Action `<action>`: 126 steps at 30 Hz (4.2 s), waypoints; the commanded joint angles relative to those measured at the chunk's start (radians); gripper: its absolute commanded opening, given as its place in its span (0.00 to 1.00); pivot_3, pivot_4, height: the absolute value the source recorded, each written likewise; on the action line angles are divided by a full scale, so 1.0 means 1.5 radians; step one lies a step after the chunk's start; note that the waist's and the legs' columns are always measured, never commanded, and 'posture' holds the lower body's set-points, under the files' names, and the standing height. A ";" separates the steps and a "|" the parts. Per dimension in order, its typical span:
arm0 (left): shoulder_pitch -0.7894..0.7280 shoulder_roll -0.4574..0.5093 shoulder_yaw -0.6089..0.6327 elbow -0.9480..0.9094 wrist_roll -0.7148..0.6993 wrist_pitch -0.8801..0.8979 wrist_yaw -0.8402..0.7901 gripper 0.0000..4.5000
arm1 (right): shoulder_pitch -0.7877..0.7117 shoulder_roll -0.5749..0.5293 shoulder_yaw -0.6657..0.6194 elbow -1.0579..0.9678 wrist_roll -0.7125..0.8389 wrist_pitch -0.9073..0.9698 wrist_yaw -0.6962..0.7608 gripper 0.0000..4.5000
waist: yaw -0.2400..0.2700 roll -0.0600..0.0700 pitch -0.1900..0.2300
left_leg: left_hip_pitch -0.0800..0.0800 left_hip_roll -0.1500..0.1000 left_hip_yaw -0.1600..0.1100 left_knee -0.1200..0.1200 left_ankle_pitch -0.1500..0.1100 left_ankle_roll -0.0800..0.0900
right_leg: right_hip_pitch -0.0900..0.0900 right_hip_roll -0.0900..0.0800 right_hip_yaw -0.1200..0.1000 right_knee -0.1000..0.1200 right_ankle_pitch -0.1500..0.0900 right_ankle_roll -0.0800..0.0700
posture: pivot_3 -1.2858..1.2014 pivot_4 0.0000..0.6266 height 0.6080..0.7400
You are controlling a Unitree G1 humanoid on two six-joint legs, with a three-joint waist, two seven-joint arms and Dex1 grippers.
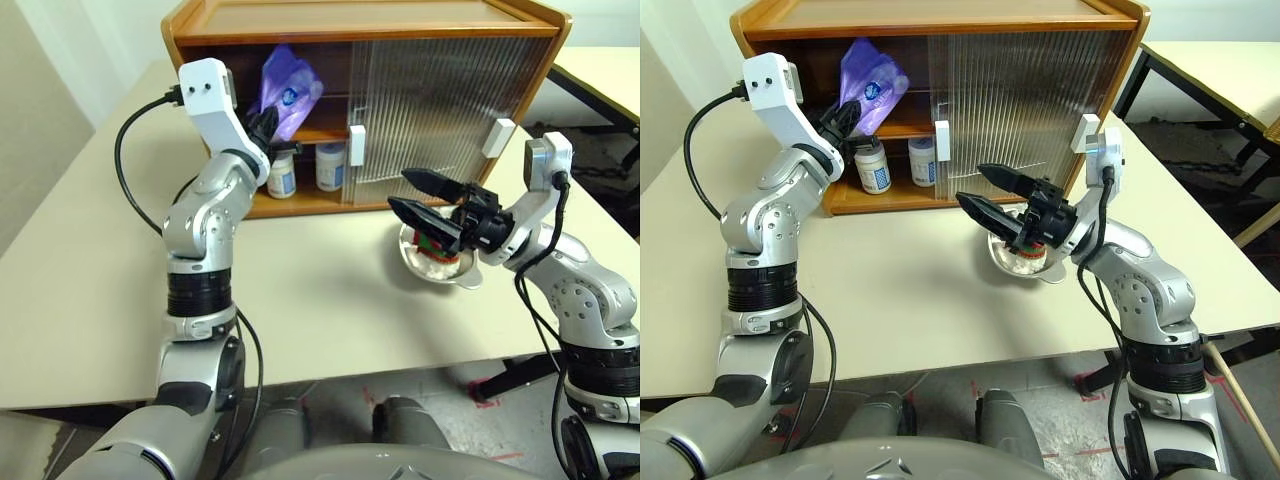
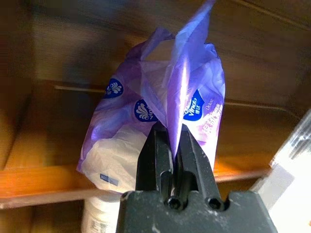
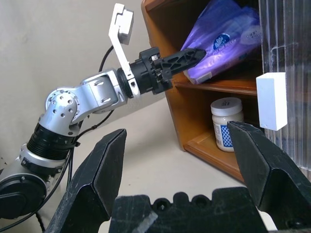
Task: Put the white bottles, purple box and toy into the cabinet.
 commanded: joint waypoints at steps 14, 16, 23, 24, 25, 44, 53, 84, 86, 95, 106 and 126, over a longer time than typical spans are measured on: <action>-0.061 -0.041 0.007 0.097 0.054 -0.056 0.047 0.61 | 0.015 -0.002 0.003 -0.014 -0.005 -0.016 -0.009 1.00 | -0.002 0.000 0.000 | 0.000 0.000 0.000 0.000 0.000 0.000 | 0.000 0.001 0.001 -0.001 0.000 -0.001 | 0.50 0.00 1.00; -0.058 -0.039 0.003 0.090 0.052 -0.067 0.033 0.78 | 0.014 -0.003 0.003 -0.013 -0.005 -0.015 -0.008 1.00 | -0.002 0.000 0.000 | 0.000 0.000 0.000 0.000 0.000 0.000 | 0.000 0.001 0.001 -0.001 0.000 -0.001 | 0.51 0.00 1.00; -0.036 -0.047 0.010 0.044 0.010 -0.085 -0.025 0.99 | 0.009 -0.004 0.007 -0.009 -0.006 -0.013 -0.005 1.00 | -0.002 0.000 0.000 | -0.001 0.000 0.000 0.000 0.000 0.000 | 0.000 0.001 0.001 -0.001 0.001 -0.001 | 0.51 0.00 1.00; -0.033 -0.050 0.013 0.037 0.002 -0.086 -0.032 0.99 | 0.009 -0.004 0.008 -0.008 -0.006 -0.013 -0.004 1.00 | -0.002 0.000 0.000 | -0.001 0.000 0.000 0.000 0.000 0.000 | 0.000 0.001 0.001 -0.001 0.001 -0.001 | 0.51 0.00 1.00; -0.031 -0.051 0.016 0.031 -0.004 -0.085 -0.037 0.99 | 0.008 -0.004 0.008 -0.007 -0.006 -0.013 -0.004 1.00 | -0.002 0.000 0.000 | -0.001 0.000 0.000 0.000 0.000 0.000 | 0.000 0.001 0.001 -0.001 0.001 -0.001 | 0.51 0.00 1.00; 0.093 0.113 0.012 -0.111 -0.171 -0.054 -0.330 0.99 | 0.002 -0.014 0.013 0.009 -0.009 -0.011 0.012 1.00 | -0.008 0.000 0.000 | 0.000 0.000 0.001 0.000 0.001 0.001 | -0.001 0.002 0.002 0.000 0.000 -0.002 | 0.52 0.00 1.00; 0.134 0.166 0.028 -0.056 -0.134 -0.088 -0.326 0.53 | 0.000 -0.014 0.017 0.011 -0.008 -0.011 0.011 1.00 | -0.001 0.000 0.000 | 0.000 0.002 0.001 0.000 0.001 0.002 | -0.002 0.001 0.002 0.001 0.000 -0.002 | 0.52 0.00 1.00; 0.073 0.025 -0.036 0.136 0.031 -0.246 -0.207 0.01 | 0.009 -0.015 0.011 -0.004 -0.005 -0.010 -0.004 1.00 | -0.002 0.000 0.000 | -0.001 0.001 0.002 0.000 0.001 0.002 | -0.003 0.001 0.003 0.001 0.001 -0.001 | 0.51 0.00 1.00; 0.064 0.018 -0.037 0.154 0.037 -0.257 -0.205 0.01 | 0.010 -0.015 0.012 -0.005 -0.005 -0.011 -0.004 1.00 | -0.001 0.000 0.000 | -0.001 0.001 0.002 0.000 0.001 0.002 | -0.003 0.001 0.003 0.001 0.001 -0.002 | 0.51 0.00 1.00; 0.027 -0.003 -0.030 0.245 0.069 -0.318 -0.179 0.01 | 0.013 -0.015 0.012 -0.008 -0.005 -0.012 -0.007 1.00 | -0.001 -0.001 0.000 | -0.001 0.000 0.002 0.000 0.001 0.002 | -0.003 0.001 0.003 0.001 0.001 -0.001 | 0.50 0.00 1.00; 0.008 -0.022 -0.034 0.279 0.069 -0.351 -0.192 0.01 | 0.013 -0.016 0.012 -0.007 -0.005 -0.012 -0.007 1.00 | -0.001 -0.001 0.000 | -0.001 0.000 0.003 0.000 0.001 0.002 | -0.003 0.001 0.003 0.001 0.001 -0.001 | 0.50 0.00 1.00; 0.156 -0.037 -0.181 -0.034 0.011 -0.241 -0.329 0.01 | -0.010 -0.029 0.017 0.018 -0.005 -0.002 0.013 1.00 | 0.000 -0.001 -0.001 | -0.001 0.000 0.003 0.000 0.001 0.002 | -0.003 0.001 0.004 0.000 0.001 0.000 | 0.52 0.00 1.00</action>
